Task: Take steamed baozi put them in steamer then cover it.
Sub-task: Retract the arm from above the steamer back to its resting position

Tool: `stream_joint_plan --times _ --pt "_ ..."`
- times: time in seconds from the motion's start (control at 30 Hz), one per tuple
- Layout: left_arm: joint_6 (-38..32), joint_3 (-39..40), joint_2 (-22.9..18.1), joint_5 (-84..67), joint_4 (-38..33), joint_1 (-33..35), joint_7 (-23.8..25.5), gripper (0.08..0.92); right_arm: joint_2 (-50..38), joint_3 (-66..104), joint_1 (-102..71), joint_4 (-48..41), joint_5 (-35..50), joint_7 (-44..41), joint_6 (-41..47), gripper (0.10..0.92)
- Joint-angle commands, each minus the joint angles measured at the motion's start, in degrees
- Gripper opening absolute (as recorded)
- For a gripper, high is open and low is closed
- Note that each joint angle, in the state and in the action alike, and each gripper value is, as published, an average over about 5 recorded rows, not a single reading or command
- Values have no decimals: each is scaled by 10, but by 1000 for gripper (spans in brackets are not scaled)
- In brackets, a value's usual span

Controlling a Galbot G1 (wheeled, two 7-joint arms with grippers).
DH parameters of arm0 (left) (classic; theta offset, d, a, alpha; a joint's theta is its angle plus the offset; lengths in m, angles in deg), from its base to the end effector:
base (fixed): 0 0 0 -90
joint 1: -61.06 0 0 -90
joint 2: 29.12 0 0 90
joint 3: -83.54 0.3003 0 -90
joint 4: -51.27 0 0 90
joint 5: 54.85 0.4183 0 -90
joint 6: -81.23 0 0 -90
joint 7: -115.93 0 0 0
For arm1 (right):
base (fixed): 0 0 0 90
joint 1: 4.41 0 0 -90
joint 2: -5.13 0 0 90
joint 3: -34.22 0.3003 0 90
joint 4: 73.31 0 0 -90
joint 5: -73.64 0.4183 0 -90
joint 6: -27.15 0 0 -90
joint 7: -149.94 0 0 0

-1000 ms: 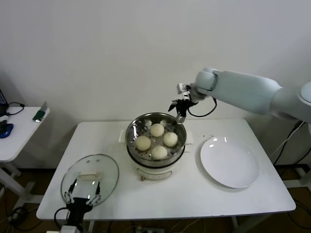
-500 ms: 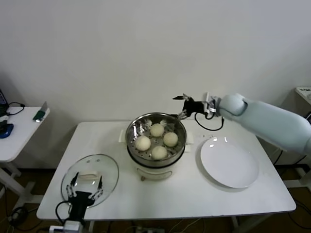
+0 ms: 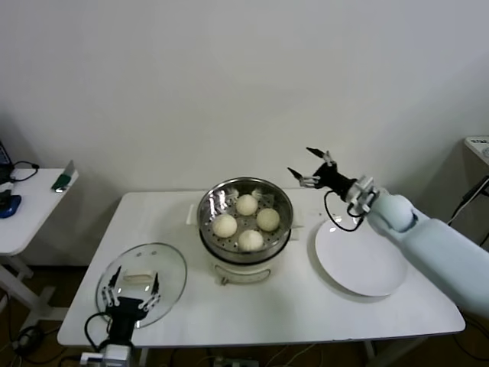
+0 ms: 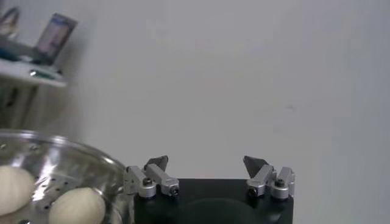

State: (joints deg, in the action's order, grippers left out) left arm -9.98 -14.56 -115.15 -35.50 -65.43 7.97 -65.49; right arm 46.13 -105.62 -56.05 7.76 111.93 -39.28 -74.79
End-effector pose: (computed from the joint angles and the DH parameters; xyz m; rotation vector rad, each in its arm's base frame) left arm 0.2307 0.0603 -0.3089 0.1084 -2.8983 -0.6997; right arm 0.5056 -0.0685 -0.2094 -0.9027 2.8361 -0.5379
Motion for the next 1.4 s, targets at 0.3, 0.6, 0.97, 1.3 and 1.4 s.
stream_joint_plan --times 0.3,0.6,0.97,1.3,1.4 --pt "4 11 34 560 11 -25 -12 823 79 444 -450 111 -54 75 27 823" --pt "54 38 42 749 93 -42 -17 823 105 479 -482 96 -62 51 49 823" --pt "83 16 29 751 204 -125 -46 823 119 464 -474 79 -81 43 45 823" --pt "83 17 35 730 256 -166 -96 823 130 460 -470 68 -95 37 41 823" --pt "86 19 38 725 264 -171 -105 823 133 456 -469 64 -102 34 40 823"
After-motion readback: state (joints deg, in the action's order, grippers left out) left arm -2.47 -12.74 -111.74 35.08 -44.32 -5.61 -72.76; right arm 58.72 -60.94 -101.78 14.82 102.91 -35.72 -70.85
